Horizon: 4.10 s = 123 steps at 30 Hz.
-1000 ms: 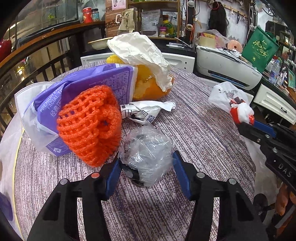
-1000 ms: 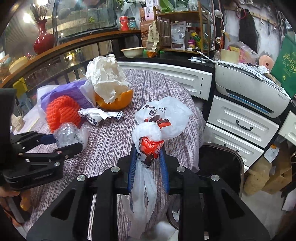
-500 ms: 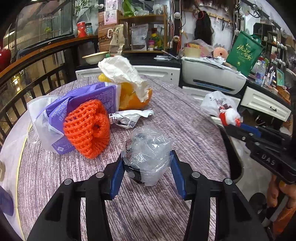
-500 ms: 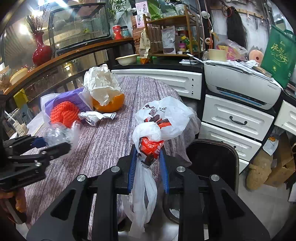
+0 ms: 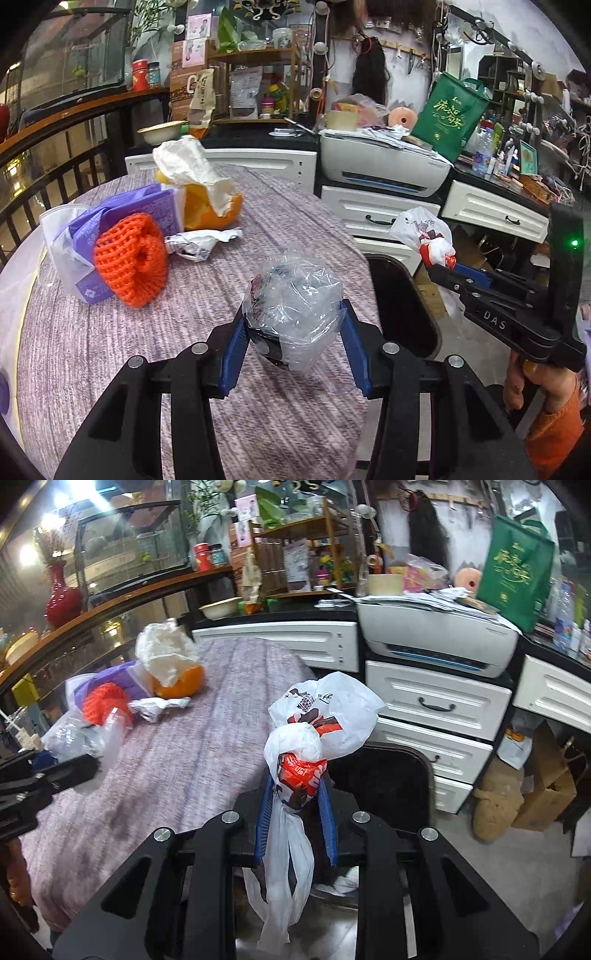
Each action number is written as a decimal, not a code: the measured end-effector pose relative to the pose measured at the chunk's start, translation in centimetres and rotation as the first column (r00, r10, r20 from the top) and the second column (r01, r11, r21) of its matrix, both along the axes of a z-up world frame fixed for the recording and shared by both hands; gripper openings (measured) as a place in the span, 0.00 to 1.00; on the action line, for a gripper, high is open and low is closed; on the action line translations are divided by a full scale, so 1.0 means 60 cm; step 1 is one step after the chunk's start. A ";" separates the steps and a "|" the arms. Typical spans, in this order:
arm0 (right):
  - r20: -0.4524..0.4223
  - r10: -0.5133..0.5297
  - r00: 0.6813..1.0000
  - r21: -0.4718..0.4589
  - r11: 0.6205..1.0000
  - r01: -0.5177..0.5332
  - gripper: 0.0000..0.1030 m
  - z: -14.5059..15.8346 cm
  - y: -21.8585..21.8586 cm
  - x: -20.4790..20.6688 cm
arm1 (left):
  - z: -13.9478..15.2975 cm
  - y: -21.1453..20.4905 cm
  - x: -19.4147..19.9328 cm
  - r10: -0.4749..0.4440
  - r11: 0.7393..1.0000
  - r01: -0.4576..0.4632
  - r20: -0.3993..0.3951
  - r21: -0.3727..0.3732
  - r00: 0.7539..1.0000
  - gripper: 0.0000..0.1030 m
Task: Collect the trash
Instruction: 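Carry both bags to the brown bin and open the right tool over it, then open the left tool to drop the clear plastic bag into the bin, then move both tools back over the table toward the remaining trash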
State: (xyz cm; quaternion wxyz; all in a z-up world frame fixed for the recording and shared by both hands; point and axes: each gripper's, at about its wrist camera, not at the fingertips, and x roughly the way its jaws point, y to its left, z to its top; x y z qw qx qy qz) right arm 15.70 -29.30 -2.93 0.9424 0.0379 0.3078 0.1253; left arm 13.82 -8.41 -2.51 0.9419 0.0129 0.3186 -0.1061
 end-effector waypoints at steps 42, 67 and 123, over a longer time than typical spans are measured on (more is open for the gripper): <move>-0.229 -0.237 0.944 -0.027 0.971 0.237 0.59 -0.180 -0.121 0.126 | -0.024 -0.138 0.035 -0.164 0.985 0.165 -0.042 0.038 0.986 0.46; -0.145 -0.432 0.890 -0.039 0.902 0.431 0.59 -0.133 -0.256 0.004 | -0.086 -0.241 0.111 -0.260 0.959 0.276 -0.179 0.072 0.949 0.46; -0.130 -0.372 0.919 0.019 0.926 0.377 0.85 -0.114 -0.212 -0.035 | -0.046 -0.188 -0.012 -0.302 0.949 0.306 -0.054 0.079 0.952 0.95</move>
